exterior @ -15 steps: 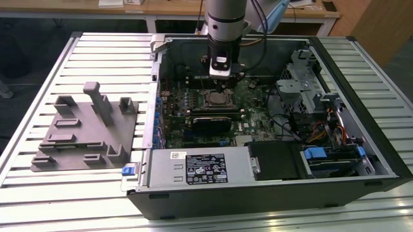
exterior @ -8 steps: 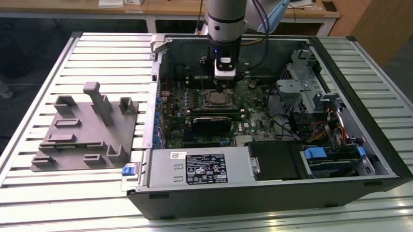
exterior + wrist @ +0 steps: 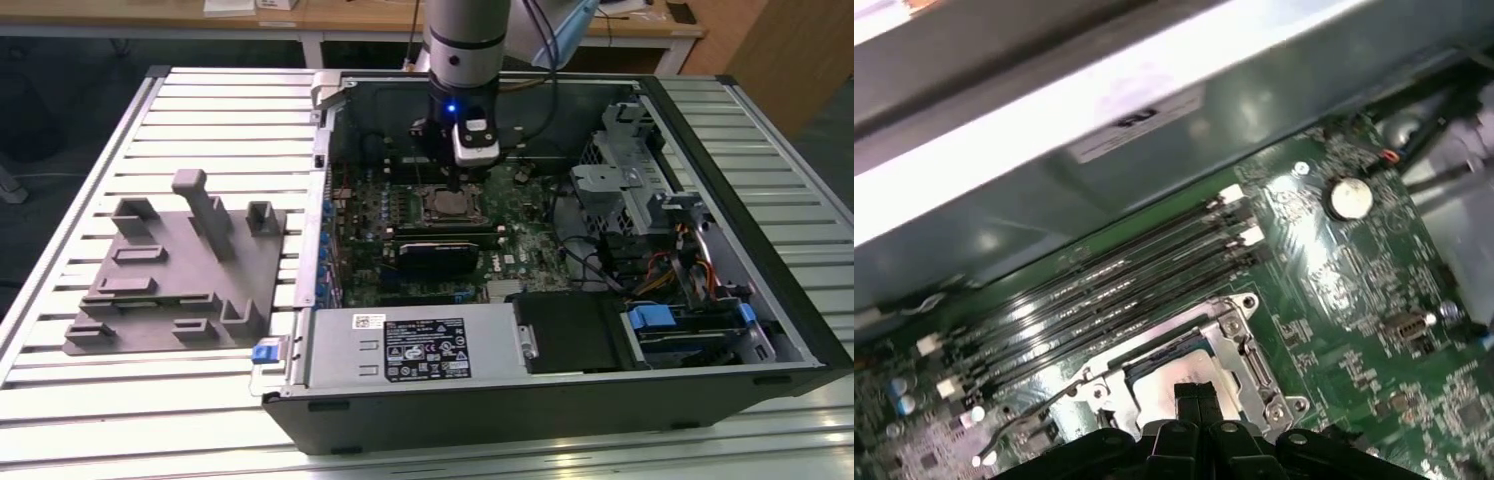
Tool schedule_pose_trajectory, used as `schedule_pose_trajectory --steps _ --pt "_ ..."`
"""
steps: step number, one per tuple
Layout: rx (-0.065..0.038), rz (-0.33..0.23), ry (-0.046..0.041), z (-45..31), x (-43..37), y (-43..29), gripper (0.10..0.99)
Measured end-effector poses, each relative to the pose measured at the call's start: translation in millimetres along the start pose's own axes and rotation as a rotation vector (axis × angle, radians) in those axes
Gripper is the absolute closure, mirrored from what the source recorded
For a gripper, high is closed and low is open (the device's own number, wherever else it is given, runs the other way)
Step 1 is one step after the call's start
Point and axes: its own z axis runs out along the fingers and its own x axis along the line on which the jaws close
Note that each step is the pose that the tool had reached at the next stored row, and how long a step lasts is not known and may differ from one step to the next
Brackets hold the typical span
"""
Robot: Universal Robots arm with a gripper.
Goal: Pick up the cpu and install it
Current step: 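Close the cpu cover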
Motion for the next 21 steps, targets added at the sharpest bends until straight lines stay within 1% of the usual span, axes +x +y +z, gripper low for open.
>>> schedule_pose_trajectory --steps 4,15,19,21 --pt "-0.002 -0.07 0.0029 1.0 0.0 0.0 0.98" --pt "-0.005 -0.239 0.0089 3.7 0.1 -0.1 0.98" --pt "0.003 -0.262 0.0067 3.9 -0.3 -1.0 0.98" --pt "0.004 -0.265 0.0067 4.1 -1.0 -2.4 0.98"
